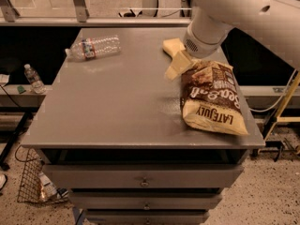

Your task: Move brown chip bag near water bottle

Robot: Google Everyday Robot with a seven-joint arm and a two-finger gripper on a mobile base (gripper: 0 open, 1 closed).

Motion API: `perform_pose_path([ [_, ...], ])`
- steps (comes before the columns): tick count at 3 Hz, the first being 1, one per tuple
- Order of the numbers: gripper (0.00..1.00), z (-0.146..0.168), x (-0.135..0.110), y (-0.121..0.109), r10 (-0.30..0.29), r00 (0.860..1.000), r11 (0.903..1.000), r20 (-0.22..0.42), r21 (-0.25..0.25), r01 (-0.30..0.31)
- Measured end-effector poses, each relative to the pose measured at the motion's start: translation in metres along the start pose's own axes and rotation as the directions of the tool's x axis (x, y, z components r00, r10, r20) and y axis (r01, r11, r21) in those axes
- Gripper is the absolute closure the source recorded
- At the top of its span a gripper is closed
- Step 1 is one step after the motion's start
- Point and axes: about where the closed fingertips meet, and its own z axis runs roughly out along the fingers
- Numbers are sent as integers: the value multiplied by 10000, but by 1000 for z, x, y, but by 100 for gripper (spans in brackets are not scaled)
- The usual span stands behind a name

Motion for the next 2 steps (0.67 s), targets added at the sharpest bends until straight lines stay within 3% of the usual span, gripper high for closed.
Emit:
perform_pose_path([
  [1, 0, 8, 7, -17, 582, 9982, 9980, -140, 238, -579],
  [2, 4, 14, 18, -30, 1102, 9937, 9938, -207, 169, -1099],
])
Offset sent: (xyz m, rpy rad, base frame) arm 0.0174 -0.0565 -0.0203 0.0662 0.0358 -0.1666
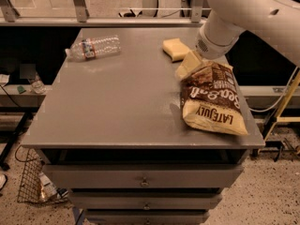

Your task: Move brown chip bag near water bottle

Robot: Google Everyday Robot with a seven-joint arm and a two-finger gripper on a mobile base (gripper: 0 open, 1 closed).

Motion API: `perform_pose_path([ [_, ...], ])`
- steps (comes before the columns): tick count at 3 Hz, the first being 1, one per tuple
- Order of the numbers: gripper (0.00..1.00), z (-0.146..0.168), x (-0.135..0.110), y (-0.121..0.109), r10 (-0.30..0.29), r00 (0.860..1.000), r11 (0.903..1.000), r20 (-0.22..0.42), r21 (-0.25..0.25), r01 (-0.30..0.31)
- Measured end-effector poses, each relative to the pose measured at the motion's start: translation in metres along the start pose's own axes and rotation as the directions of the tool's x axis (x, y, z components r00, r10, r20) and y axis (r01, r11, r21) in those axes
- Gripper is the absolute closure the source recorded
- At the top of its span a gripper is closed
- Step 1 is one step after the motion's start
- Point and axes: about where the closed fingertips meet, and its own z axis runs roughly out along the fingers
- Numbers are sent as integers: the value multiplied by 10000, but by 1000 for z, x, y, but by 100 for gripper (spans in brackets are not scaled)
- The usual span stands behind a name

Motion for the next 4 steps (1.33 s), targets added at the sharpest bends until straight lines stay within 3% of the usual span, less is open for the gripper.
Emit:
perform_pose_path([
  [2, 46, 20, 14, 11, -87, 9989, 9970, -456, -767, 52],
  [3, 68, 15, 11, 22, -374, 9986, 9921, -370, -1208, 327],
  [4, 91, -5, -14, 47, -1489, 9888, 9726, 114, -1791, 1485],
])
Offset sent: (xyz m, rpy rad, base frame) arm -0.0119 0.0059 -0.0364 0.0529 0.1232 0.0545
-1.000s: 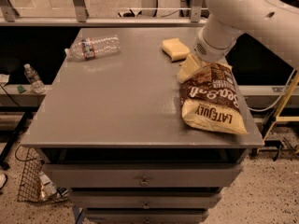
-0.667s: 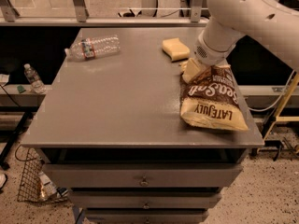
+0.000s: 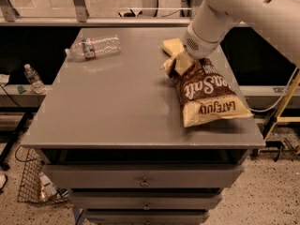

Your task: Move brown chip bag near water bottle

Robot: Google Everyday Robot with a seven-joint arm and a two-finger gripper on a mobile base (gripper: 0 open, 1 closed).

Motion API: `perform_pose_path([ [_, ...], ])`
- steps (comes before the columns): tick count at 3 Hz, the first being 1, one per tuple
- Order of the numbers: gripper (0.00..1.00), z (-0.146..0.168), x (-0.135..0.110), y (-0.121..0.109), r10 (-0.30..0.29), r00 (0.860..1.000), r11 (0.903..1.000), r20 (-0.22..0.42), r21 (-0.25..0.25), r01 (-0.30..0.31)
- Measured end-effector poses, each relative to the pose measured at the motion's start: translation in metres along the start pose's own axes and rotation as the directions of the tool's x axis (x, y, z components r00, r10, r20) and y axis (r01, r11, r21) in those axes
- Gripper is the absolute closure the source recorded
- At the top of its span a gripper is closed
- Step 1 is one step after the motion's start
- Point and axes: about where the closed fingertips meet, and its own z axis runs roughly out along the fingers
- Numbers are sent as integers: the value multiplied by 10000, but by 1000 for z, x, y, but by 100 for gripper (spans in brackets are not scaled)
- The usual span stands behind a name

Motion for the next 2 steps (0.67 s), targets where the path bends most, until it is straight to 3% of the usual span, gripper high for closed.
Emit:
perform_pose_path([
  [1, 100, -33, -44, 31, -2007, 9772, 9787, 695, -288, 2031],
  [2, 100, -64, -78, 51, -3371, 9315, 9397, 1365, -114, 3418],
])
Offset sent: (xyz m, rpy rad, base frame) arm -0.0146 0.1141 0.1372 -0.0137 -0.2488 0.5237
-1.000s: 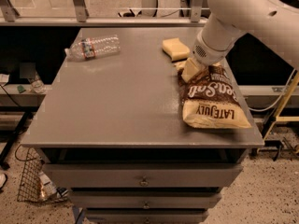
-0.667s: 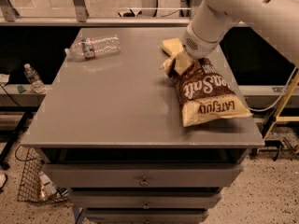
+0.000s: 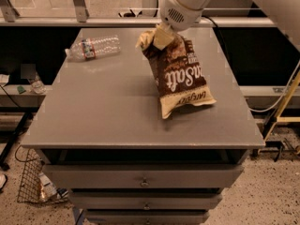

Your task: Move brown chip bag near water bottle

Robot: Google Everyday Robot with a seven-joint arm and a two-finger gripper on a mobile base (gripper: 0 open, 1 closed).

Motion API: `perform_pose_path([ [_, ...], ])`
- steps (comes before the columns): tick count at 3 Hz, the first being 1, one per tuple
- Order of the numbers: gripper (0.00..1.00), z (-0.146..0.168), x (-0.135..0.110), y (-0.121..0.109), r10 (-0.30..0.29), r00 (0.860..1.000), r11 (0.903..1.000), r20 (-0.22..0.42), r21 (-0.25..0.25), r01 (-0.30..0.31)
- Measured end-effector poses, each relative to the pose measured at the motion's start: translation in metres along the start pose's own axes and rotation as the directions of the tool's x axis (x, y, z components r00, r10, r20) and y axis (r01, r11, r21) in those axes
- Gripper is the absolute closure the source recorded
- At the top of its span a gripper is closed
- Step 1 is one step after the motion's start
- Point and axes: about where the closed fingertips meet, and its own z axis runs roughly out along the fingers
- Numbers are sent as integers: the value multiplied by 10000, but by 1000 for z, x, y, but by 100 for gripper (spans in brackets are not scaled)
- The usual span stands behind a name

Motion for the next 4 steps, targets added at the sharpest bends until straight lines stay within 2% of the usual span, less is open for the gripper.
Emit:
perform_pose_path([
  [2, 100, 11, -3, 6, -348, 9993, 9993, -130, -150, 347],
  [3, 100, 25, -35, 14, -1157, 9931, 9924, 174, -391, 1163],
  [4, 100, 39, -69, 20, -1847, 9811, 9803, 569, -598, 1880],
])
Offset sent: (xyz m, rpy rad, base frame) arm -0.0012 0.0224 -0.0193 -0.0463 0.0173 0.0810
